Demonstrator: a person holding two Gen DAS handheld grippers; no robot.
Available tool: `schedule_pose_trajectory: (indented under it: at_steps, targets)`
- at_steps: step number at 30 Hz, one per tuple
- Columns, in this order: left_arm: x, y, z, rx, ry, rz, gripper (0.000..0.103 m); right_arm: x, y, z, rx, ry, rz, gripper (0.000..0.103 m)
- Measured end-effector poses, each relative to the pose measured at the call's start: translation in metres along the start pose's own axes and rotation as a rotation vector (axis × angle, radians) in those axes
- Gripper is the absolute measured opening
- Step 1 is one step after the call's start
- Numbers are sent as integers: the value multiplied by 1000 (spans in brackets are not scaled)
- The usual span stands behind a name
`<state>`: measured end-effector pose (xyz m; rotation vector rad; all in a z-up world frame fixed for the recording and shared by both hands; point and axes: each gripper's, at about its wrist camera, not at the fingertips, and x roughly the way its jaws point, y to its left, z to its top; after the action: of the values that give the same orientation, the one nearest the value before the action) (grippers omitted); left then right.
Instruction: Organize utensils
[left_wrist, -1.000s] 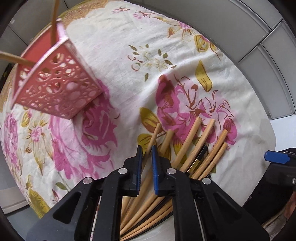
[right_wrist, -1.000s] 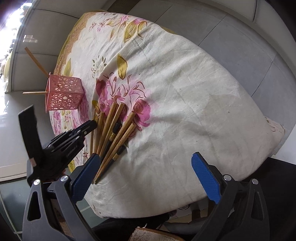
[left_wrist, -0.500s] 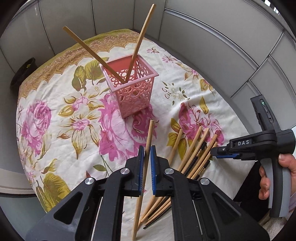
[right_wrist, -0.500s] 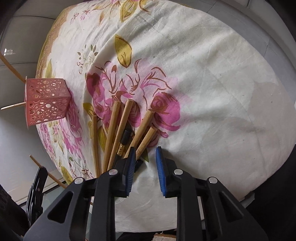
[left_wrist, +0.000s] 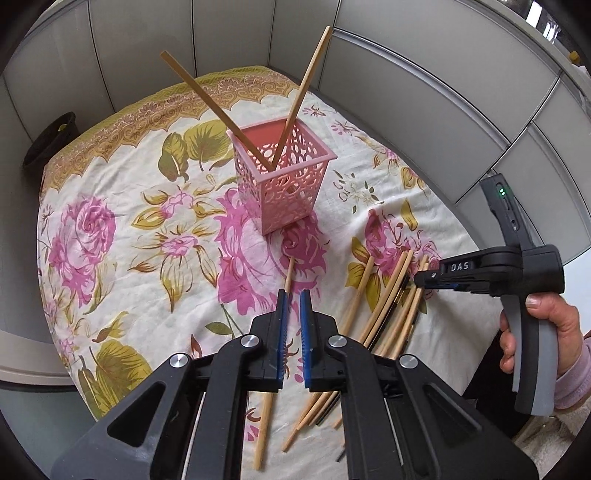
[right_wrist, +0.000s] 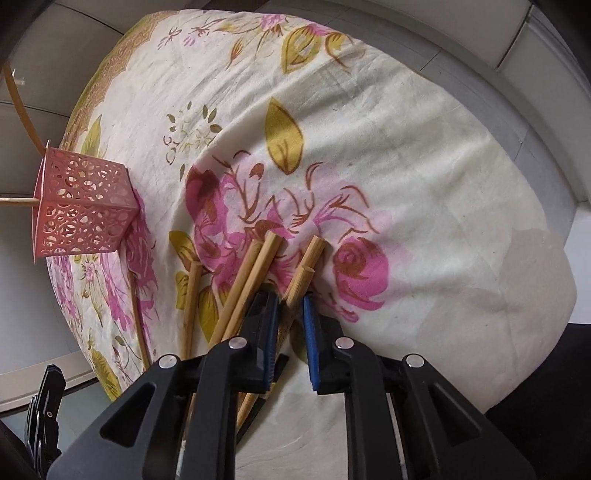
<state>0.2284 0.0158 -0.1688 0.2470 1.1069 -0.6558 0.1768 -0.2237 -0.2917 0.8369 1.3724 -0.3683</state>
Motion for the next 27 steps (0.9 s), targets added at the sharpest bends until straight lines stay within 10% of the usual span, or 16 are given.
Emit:
schedule_pose_trajectory:
  at_steps: [11, 27]
  targets:
    - [73, 10, -6, -35, 224, 67, 9, -12, -38, 27, -92, 72, -52, 15]
    - [84, -41, 28, 68, 211, 89, 14, -12, -72, 36, -56, 153, 116, 17]
